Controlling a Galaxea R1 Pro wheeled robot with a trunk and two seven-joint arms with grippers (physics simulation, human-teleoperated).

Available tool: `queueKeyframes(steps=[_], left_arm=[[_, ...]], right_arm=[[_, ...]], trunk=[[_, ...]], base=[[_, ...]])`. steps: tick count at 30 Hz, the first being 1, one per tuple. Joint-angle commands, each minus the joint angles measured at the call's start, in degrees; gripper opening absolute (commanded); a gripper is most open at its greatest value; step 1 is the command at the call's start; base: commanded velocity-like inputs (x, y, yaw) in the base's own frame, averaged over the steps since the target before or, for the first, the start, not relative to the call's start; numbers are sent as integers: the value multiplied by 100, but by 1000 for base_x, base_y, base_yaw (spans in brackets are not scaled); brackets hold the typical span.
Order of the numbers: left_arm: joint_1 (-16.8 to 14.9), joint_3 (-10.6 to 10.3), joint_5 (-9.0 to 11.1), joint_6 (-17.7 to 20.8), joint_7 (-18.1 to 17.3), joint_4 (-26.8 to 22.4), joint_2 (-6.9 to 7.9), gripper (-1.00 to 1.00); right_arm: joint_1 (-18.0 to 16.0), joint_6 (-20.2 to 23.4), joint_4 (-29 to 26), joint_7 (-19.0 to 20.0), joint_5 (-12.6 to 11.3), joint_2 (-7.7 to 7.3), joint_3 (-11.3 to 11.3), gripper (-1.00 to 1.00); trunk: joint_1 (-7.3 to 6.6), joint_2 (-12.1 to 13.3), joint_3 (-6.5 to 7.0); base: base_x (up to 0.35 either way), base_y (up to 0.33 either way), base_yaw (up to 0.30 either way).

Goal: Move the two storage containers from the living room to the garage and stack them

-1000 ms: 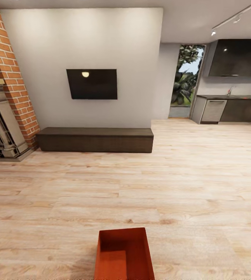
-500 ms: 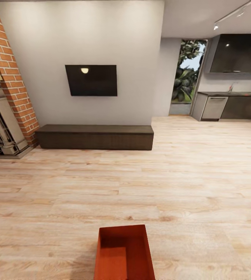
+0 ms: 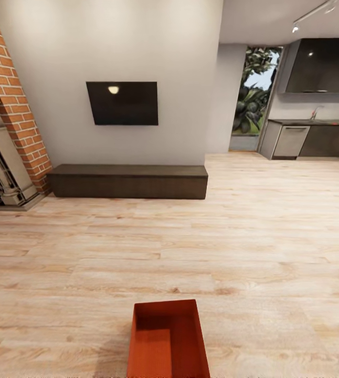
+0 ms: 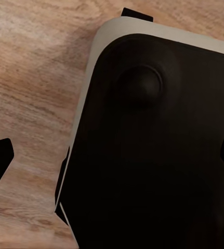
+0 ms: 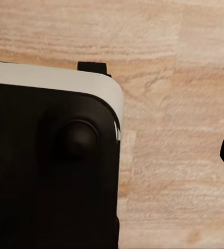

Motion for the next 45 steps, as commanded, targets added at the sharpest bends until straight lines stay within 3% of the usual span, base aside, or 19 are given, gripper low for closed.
queueKeyframes(steps=[1,30,37,45], left_arm=[[1,2,30,36,16,-15,1,100],[1,15,68,40,13,-13,-8,100],[1,41,100,47,-27,-4,-187,100],[1,38,117,45,-30,58,-210,100]], right_arm=[[-7,-33,19,-1,-59,-1,49,100],[-7,-25,17,-64,-59,-30,58,100],[-7,-27,15,-26,-91,-29,51,100],[-7,-19,18,-18,-103,-11,49,100]], trunk=[[0,-3,-14],[0,-3,-277],[0,-3,-341],[0,-3,-399]], base=[[0,0,0],[0,0,0],[0,0,0],[0,0,9]])
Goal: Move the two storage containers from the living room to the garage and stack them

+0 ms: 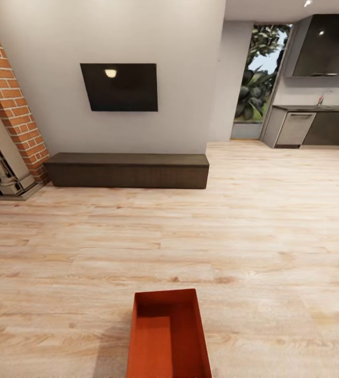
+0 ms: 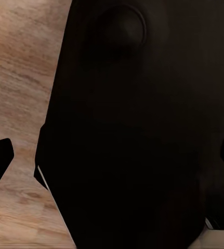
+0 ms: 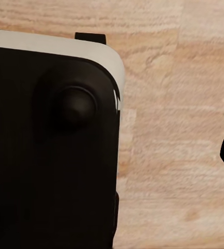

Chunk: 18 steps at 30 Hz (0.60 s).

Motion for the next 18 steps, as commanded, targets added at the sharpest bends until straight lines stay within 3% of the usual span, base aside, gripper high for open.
queueKeyframes(steps=[1,8,18], left_arm=[[1,5,24,35,20,-14,-3,100],[1,16,30,35,27,-10,16,100],[1,22,35,35,33,-9,26,100]], right_arm=[[-7,-37,18,-1,-59,-1,50,100],[-7,-36,19,-2,-60,-16,50,100],[-7,-36,19,-24,-60,-41,50,100]], trunk=[[0,-2,-11],[0,-2,-53],[0,-2,-140]], base=[[0,0,61],[0,0,94],[0,0,11]])
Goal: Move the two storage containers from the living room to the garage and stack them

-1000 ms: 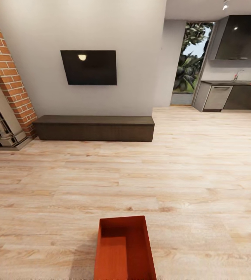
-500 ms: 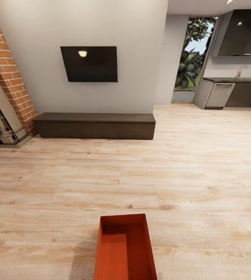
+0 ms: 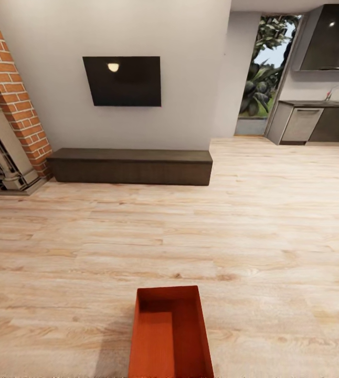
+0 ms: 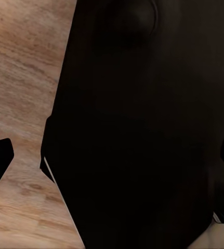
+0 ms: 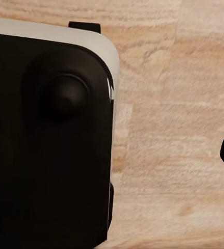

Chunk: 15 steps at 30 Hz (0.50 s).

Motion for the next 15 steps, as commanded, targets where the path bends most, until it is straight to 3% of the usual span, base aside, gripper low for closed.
queueKeyframes(steps=[1,15], left_arm=[[1,7,24,36,21,-16,-4,100],[1,7,24,36,21,-16,-9,100]], right_arm=[[-7,-36,19,-3,-59,3,50,100],[-7,-36,19,-32,-59,5,50,100]], trunk=[[0,-2,-14],[0,-2,-140]], base=[[0,0,0],[0,0,0]])
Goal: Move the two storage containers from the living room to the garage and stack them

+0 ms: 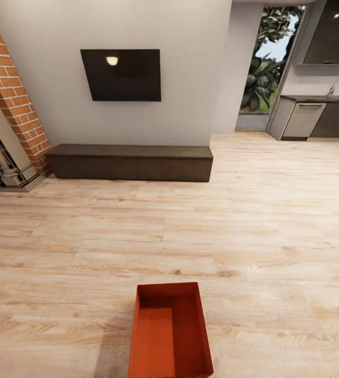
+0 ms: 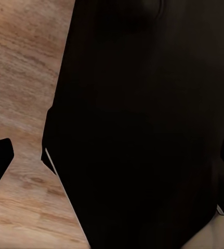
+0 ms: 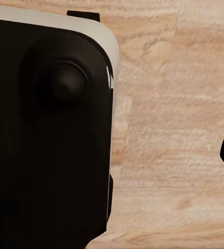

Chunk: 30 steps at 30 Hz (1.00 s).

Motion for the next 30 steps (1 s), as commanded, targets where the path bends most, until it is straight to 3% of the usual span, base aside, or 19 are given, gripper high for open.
queueKeyframes(steps=[1,15,30], left_arm=[[2,7,24,36,21,-16,0,100],[2,7,24,36,21,-16,7,100],[2,7,23,32,21,-16,0,100]], right_arm=[[-7,-36,19,-8,-59,0,50,100],[-7,-36,19,-16,-59,3,50,100],[-7,-36,19,19,-59,3,50,100]], trunk=[[0,-2,-13],[0,-2,-127],[0,-2,-230]], base=[[0,0,0],[0,0,3],[0,0,79]])
